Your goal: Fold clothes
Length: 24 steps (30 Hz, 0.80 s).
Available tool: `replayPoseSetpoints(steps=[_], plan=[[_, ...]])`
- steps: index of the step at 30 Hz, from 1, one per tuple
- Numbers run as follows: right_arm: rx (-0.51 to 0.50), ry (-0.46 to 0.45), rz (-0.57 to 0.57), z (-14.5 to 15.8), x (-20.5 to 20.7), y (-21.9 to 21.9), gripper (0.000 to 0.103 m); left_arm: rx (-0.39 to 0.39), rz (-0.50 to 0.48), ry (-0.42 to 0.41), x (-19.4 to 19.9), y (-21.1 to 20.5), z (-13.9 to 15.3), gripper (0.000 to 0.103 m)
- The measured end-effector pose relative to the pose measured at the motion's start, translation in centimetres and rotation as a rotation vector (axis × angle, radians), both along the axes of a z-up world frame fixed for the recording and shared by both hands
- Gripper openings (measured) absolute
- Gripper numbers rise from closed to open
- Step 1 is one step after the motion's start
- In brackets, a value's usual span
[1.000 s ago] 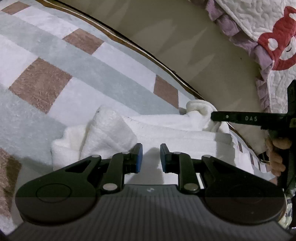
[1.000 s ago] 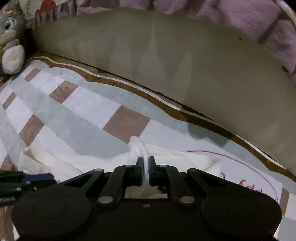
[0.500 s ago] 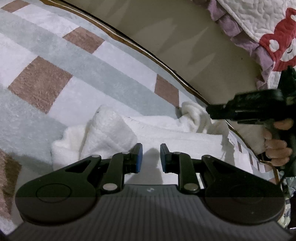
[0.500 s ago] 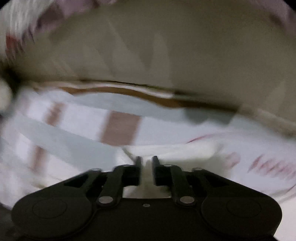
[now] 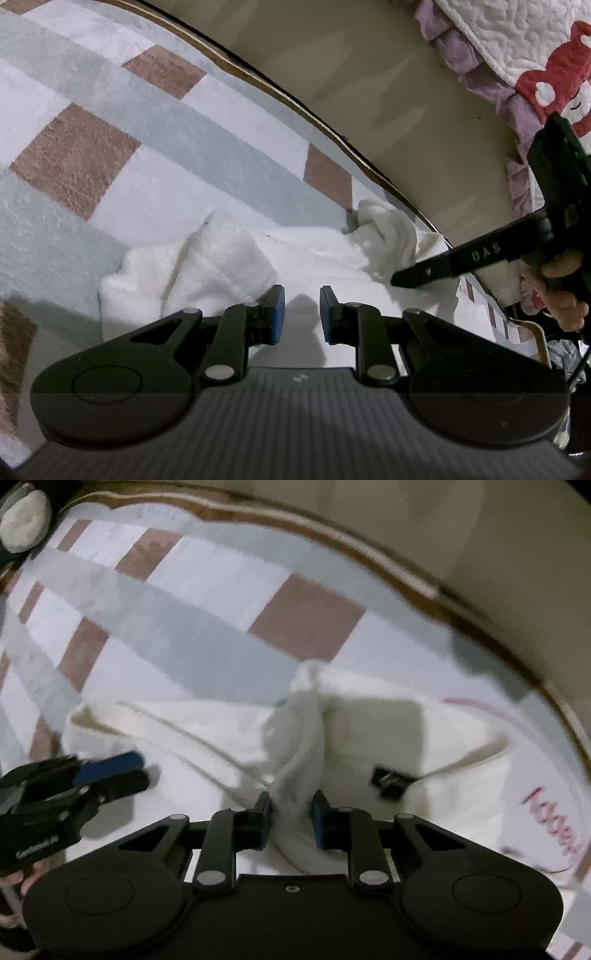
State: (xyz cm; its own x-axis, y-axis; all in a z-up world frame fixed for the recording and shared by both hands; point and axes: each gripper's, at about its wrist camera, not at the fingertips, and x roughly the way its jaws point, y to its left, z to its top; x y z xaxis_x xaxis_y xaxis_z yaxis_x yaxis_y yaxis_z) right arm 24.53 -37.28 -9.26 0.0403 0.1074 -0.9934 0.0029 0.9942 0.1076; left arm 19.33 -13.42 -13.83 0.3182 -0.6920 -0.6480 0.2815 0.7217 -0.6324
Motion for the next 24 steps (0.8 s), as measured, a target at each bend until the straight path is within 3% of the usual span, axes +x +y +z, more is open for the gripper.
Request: replayPoseSetpoints(steps=[1,2,4,5,7,9,13,15,16,17,19,20,22,24], plan=[[-0.026,-0.01,-0.008,0.1,0.1,0.1,0.02,0.004,0.0,0.0,0.0,0.0,0.0,0.021],[-0.09,-0.025,-0.011,-0.2,0.3,-0.2,0.006,0.007,-0.001,-0.001,0.0,0.0,0.0,0.021],[-0.226,-0.055,-0.016,-0.8,0.8,-0.8,0.006,0.014,-0.001,-0.001,-0.1,0.0,0.0,0.021],[-0.158,-0.075,-0.07,-0.7,0.6,-1.7,0.005,0.014,-0.002,-0.001,-0.1,0.1,0.0,0.021],[-0.124,-0.11,-0.114,-0.4,0.1,-2.5,0.003,0.014,-0.004,0.0,-0.1,0.1,0.0,0.021],[-0.281,-0.16,-0.045,-0.1,-0.4,-1.8,0.0,0.014,-0.003,0.002,-0.1,0.1,0.0,0.021],[-0.057,-0.233,-0.159,1.4,-1.4,-4.1,0.001,0.025,-0.009,-0.009,-0.1,0.0,0.3,0.021],[0.113,-0.245,-0.219,1.5,-1.9,-5.0,0.008,0.038,0.0,-0.034,-0.1,0.2,0.8,0.021],[0.165,-0.254,-0.227,1.4,-2.3,-5.2,0.032,0.049,0.011,-0.057,-0.1,0.4,1.2,0.021],[0.129,-0.242,-0.199,1.0,-2.4,-4.8,0.048,0.061,0.021,-0.079,-0.1,0.6,1.5,0.021],[0.01,-0.218,-0.111,-0.2,-2.9,-3.6,0.041,0.087,0.045,-0.107,0.2,1.6,2.2,0.021],[-0.067,-0.209,-0.05,-0.9,-3.1,-2.9,0.005,0.099,0.06,-0.118,0.4,2.3,2.5,0.021],[-0.158,-0.269,-0.003,-1.5,-3.9,-2.6,0.005,0.106,0.1,-0.13,0.3,4.7,3.1,0.021],[-0.319,-0.39,-0.05,-0.5,-5.1,-2.6,0.0,0.101,0.149,-0.134,-0.1,7.8,3.7,0.023]])
